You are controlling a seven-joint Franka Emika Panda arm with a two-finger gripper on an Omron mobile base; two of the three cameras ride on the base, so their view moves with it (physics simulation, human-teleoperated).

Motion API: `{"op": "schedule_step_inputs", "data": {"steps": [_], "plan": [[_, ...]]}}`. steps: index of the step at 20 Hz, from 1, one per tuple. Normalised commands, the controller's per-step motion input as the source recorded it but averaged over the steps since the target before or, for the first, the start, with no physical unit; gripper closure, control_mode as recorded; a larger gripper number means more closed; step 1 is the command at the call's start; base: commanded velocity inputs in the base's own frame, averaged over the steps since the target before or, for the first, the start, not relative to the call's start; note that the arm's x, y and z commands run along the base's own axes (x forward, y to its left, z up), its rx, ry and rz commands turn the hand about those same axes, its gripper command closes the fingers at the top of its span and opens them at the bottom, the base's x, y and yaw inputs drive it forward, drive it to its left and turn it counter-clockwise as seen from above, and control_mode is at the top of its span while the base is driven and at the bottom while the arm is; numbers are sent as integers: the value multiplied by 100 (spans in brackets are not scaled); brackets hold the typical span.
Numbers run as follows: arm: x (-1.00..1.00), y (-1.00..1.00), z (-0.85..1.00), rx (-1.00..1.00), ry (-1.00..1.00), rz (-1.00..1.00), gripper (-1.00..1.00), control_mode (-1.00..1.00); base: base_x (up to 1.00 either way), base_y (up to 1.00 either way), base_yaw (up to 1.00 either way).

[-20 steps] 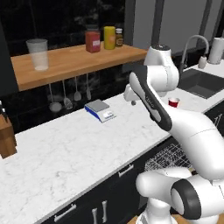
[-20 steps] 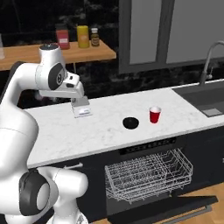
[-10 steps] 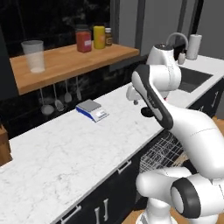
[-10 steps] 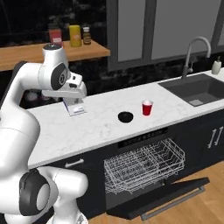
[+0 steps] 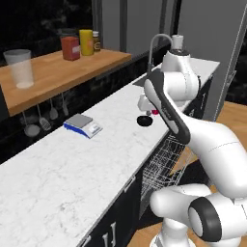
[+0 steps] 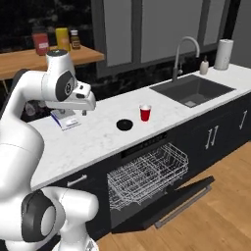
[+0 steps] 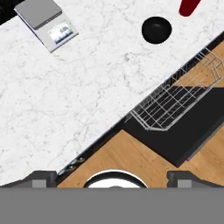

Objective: Pick up the cup and bowl from the counter, place them in the dishwasher, and close the dishwasher door.

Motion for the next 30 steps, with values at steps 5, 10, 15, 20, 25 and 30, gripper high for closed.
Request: {"op": "schedule_step_inputs", "data": {"steps": [5, 10, 15, 20, 25, 30], "plan": [[0, 0, 0, 0, 0, 0, -100, 100, 0, 51, -39], [0, 0, 0, 0, 0, 0, -100, 100, 0, 44, -35], [0, 0, 0, 0, 0, 0, -100, 100, 9, 28, -29], [0, 0, 0, 0, 0, 0, -100, 100, 24, 7, -23], [39, 0, -1, 0, 6, -14, -100, -100, 8, 0, -4], [94, -24, -8, 4, 13, -17, -100, -100, 0, 0, 0]]}}
